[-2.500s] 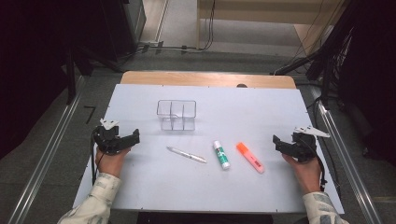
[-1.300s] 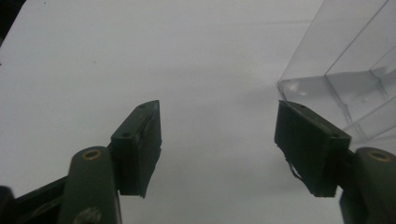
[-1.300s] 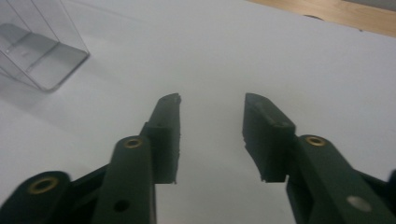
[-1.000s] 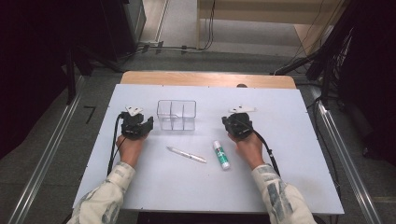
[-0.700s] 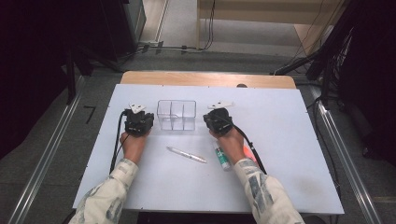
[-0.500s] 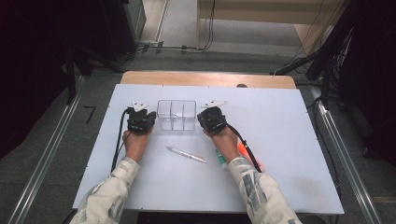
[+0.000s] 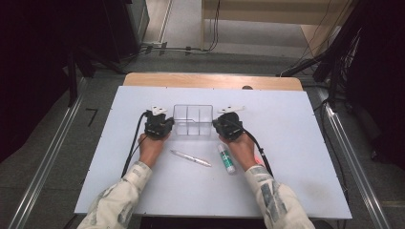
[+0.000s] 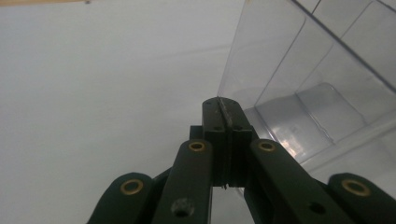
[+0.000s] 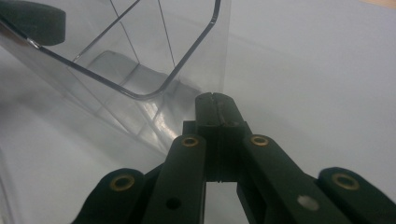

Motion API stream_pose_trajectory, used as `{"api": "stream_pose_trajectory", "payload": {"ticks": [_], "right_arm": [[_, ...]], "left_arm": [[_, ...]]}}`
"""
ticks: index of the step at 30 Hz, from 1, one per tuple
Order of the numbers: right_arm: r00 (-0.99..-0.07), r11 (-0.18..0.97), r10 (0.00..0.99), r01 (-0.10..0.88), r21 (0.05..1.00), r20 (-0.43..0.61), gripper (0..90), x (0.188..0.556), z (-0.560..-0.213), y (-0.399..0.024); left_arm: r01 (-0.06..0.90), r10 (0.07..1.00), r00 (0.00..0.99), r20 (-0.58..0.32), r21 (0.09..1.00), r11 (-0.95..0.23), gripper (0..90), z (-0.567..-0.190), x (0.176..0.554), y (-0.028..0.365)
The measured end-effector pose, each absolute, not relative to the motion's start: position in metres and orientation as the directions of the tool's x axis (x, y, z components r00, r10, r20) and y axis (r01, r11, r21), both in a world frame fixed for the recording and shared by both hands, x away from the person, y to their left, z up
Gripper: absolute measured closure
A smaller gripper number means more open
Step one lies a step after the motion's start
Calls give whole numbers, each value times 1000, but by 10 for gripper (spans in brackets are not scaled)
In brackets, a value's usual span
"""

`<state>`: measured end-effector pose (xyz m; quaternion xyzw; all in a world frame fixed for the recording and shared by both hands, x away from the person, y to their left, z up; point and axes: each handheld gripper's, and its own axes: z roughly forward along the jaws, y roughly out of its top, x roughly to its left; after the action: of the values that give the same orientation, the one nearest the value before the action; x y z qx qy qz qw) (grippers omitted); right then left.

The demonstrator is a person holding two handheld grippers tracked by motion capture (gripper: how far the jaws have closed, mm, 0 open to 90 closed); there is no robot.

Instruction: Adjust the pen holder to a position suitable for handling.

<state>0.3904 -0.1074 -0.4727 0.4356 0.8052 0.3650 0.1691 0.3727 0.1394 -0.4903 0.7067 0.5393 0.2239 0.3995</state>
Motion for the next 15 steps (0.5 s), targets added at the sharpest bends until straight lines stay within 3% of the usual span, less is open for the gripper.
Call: {"api": "stream_pose_trajectory", "payload": {"ticks": [8,15], "right_arm": [[-494,304,868,609,733,50,880,395,-469,-153],[-475,282,878,616,736,61,881,399,-468,-168]], "left_arm": [[591,930,346,-126,799,-112,900,-492,387,93],[596,928,351,-126,794,-118,900,-492,391,81]]}}
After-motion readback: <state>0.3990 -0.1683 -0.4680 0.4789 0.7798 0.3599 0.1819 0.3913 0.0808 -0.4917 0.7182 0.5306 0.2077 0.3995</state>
